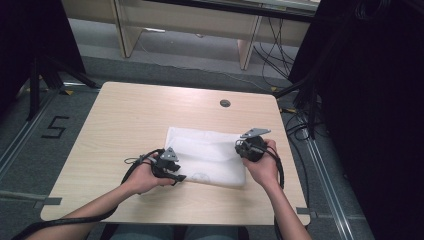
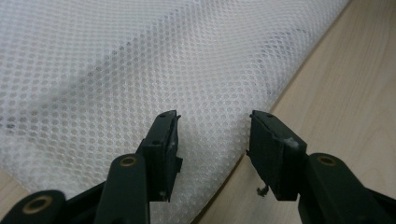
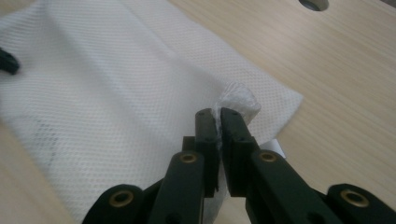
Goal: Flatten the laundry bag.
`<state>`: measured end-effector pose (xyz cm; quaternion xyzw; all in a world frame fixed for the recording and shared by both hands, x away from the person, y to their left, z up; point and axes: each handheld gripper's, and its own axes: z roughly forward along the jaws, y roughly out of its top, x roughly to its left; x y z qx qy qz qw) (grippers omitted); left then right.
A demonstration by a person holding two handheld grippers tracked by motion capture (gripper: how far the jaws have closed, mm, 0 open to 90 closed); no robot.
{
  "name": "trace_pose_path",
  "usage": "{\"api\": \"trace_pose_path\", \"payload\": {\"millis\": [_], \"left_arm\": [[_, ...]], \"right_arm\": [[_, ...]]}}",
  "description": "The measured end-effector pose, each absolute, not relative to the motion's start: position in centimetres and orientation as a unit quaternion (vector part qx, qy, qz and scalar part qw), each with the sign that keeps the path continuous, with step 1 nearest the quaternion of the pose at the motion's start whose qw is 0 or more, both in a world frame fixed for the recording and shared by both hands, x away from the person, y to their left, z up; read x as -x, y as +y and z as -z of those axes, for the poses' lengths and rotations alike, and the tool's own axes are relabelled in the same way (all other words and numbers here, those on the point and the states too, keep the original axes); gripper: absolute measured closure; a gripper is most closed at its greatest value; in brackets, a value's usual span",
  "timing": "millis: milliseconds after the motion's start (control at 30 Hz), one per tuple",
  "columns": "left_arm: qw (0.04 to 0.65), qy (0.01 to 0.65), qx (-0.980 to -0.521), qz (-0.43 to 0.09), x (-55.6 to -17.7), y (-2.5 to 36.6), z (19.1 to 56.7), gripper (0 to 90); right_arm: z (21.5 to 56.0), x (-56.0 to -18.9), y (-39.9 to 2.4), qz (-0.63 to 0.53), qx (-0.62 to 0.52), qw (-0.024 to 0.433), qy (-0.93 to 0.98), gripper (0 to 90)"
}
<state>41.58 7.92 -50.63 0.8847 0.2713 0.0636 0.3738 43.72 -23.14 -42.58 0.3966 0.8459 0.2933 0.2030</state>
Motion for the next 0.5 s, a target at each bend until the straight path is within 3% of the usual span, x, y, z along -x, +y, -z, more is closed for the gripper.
{"api": "trace_pose_path", "payload": {"millis": [500], "left_arm": [[0.367, 0.268, -0.887, -0.079, -41.4, 7.5, 50.8, 55.7]], "right_arm": [[42.8, -38.6, -21.6, -0.354, -0.265, 0.124, 0.888, 87.5]]}}
